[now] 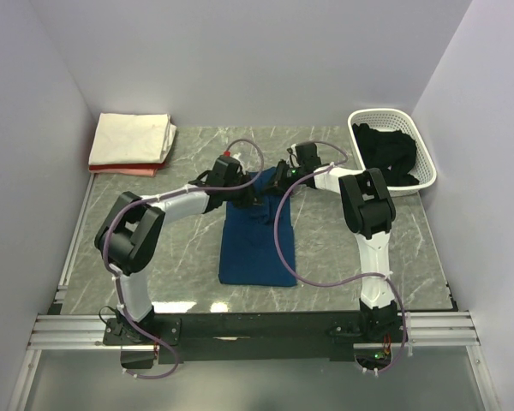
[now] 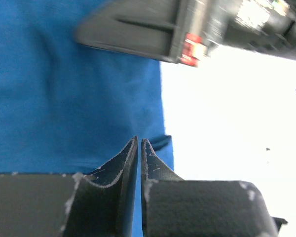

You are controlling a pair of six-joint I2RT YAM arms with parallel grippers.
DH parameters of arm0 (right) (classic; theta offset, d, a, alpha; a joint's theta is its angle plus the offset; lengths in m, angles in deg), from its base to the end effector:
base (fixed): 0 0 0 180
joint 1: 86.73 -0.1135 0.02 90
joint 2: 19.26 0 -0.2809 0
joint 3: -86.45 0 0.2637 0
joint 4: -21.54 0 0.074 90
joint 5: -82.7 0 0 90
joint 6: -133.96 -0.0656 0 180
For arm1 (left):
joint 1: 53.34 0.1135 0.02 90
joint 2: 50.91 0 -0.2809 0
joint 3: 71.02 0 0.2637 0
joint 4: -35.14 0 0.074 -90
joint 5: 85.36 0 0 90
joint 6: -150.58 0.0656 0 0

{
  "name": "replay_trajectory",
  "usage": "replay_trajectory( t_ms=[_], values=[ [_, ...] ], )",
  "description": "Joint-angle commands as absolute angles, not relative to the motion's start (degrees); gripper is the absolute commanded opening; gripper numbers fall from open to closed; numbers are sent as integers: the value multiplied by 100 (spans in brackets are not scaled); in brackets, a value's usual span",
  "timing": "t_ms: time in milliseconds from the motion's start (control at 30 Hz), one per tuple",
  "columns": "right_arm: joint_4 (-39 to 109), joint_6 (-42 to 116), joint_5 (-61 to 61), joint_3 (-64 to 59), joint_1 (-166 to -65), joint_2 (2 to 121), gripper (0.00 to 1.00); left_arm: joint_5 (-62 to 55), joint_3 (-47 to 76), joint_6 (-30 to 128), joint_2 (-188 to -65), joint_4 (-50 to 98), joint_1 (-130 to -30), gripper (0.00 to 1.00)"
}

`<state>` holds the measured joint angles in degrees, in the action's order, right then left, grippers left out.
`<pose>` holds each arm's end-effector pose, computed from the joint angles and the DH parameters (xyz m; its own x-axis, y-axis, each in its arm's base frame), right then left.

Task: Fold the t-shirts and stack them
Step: Fold the tshirt

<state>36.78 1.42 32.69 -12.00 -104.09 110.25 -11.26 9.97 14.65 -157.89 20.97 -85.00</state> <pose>0.4746 0.1925 0.1043 -0.9495 0.2459 -0.1949 -0.0141 0.5870 0.8094 0.3684 -0.2483 0.1782 -0.8725 -0.2738 -0.4046 0.0806 0.7362 -0.6720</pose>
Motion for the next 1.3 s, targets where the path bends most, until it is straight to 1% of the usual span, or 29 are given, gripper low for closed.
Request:
replay_trajectory(
  t_ms=[0, 100, 200, 333, 533, 633, 733, 767, 800, 900, 933, 1000, 1033, 1067, 1100, 1133, 1167, 1200, 1233, 1267],
  values=[
    [3733, 265, 3252, -1372, -10378, 11178, 19, -1399, 893, 1462, -15647, 2594, -8638, 12],
    [3759, 291, 3225, -1389, -10378, 11179, 19, -1364, 929, 1453, -15875, 2568, -8761, 11],
    [3786, 309, 3234, -1389, -10369, 11161, 19, -1268, 692, 1243, -16016, 2699, -8858, 11],
    [3742, 309, 3286, -1345, -10343, 11073, 19, -1180, 78, 926, -16130, 3024, -8876, 9],
    [3636, 256, 3524, -1371, -10237, 10950, 20, -1364, -232, 794, -16219, 3394, -8876, 7],
    [3645, 283, 3761, -1503, -10193, 10862, 23, -1347, -83, 934, -16025, 3254, -8867, 9],
    [3689, 291, 3919, -1670, -10123, 10652, 30, -1338, 163, 1039, -15718, 3035, -8789, 17],
    [3706, 300, 3920, -1697, -10097, 10555, 33, -1312, 233, 1101, -15509, 2964, -8754, 24],
    [3794, 326, 3867, -1723, -10079, 10363, 38, -1294, 286, 1136, -15393, 2903, -8657, 28],
    [3969, 344, 3762, -1723, -9974, 9940, 44, -1285, 401, 1198, -14875, 2674, -8403, 38],
    [4031, 353, 3674, -1610, -9939, 9817, 45, -1268, 392, 1207, -14743, 2604, -8349, 41],
    [4294, 432, 3429, -1399, -9921, 9361, 46, -1075, 349, 1207, -14339, 2279, -8261, 42],
    [4382, 458, 3140, -1067, -9912, 9168, 46, -961, 244, 1181, -14198, 2217, -8244, 43],
    [4418, 458, 3024, -803, -9903, 8713, 46, -873, 173, 1102, -13918, 1947, -8235, 45],
    [4236, 398, 2945, -470, -9912, 8430, 46, -585, 77, 1032, -13768, 1657, -8226, 46],
    [4130, 345, 2892, 230, -9912, 8158, 46, -451, -220, 866, -13592, 1541, -8226, 46],
    [3989, 275, 2804, 602, -9921, 7607, 46, -354, -432, 777, -13199, 1496, -8226, 45],
    [3927, 248, 2760, 963, -9921, 7323, 45, -205, -660, 663, -12986, 1443, -8226, 45],
    [3883, 230, 2733, 1636, -9930, 7050, 45, -152, -1158, 540, -12766, 1443, -8226, 45],
    [3839, 213, 2707, 2008, -9930, 6534, 45, -134, -1398, 348, -12364, 1408, -8226, 43]
  ],
)
